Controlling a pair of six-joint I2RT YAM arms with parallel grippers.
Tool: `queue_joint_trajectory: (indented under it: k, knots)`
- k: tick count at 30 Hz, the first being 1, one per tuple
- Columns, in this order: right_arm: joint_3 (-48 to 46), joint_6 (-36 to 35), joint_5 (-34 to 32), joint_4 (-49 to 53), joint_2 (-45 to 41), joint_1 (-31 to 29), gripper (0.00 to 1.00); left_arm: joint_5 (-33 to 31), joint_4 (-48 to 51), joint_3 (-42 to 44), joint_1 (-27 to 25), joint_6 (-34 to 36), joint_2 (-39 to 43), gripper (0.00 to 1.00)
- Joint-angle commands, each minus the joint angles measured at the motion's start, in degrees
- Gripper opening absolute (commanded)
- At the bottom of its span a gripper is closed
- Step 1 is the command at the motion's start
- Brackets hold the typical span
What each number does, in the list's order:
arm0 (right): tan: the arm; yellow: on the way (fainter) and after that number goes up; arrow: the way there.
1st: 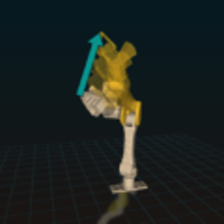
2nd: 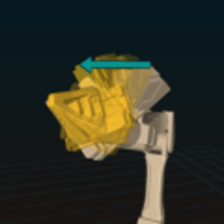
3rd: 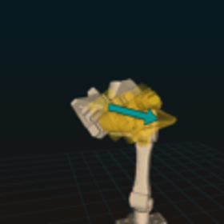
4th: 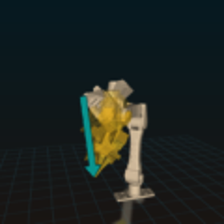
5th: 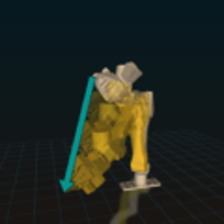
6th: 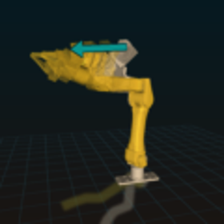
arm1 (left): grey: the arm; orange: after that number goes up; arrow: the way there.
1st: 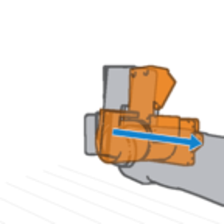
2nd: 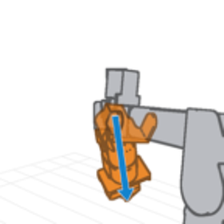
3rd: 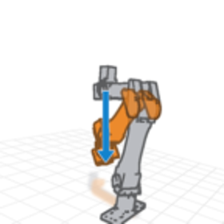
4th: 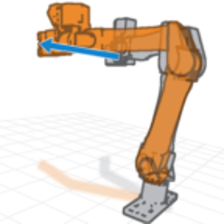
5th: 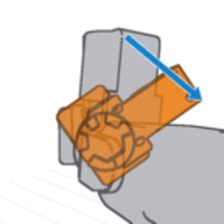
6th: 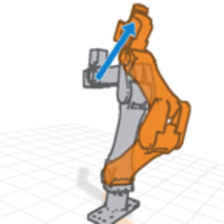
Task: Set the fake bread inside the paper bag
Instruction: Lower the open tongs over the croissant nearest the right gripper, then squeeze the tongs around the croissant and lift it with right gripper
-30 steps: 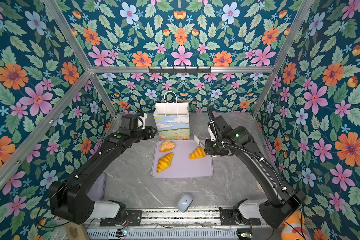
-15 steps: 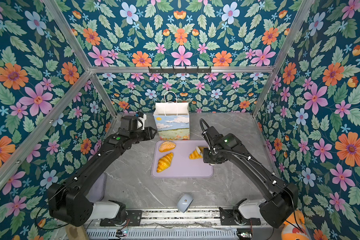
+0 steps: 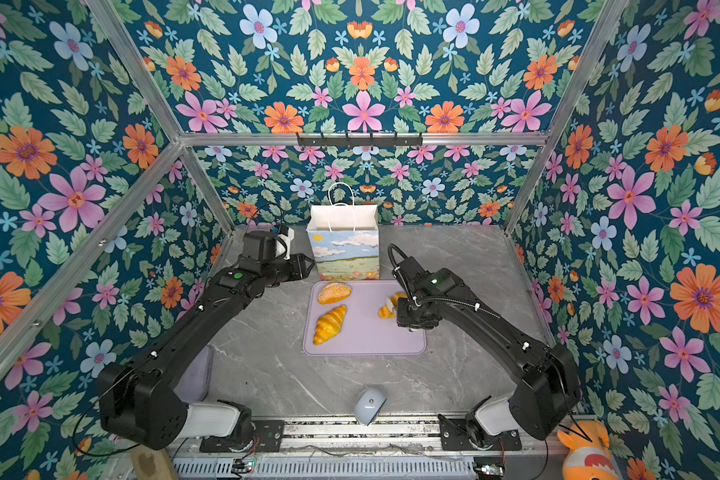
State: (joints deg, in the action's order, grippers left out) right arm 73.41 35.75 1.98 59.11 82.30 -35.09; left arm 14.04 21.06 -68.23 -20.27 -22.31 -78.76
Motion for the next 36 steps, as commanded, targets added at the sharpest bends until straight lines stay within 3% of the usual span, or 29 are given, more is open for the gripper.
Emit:
queue_joint_trajectory:
  k: [1,25,36]
  knots:
    - [0.96,0.74,-0.96,-0.28,1.30,-0.06,0.49,0.63,-1.25,-0.33,-0.03,0.24,-0.41,0.47]
    - [5.48,0.99,-3.91,0.48,9.60,-0.06,0.50,0.35,-1.22,0.35,-0.05,0.85,-1.07,0.47]
    - [5.13,-1.92,-1.71,2.34,8.58,-0.06,0.38,0.18,-1.28,0.46,-0.02,0.95,-1.23,0.47]
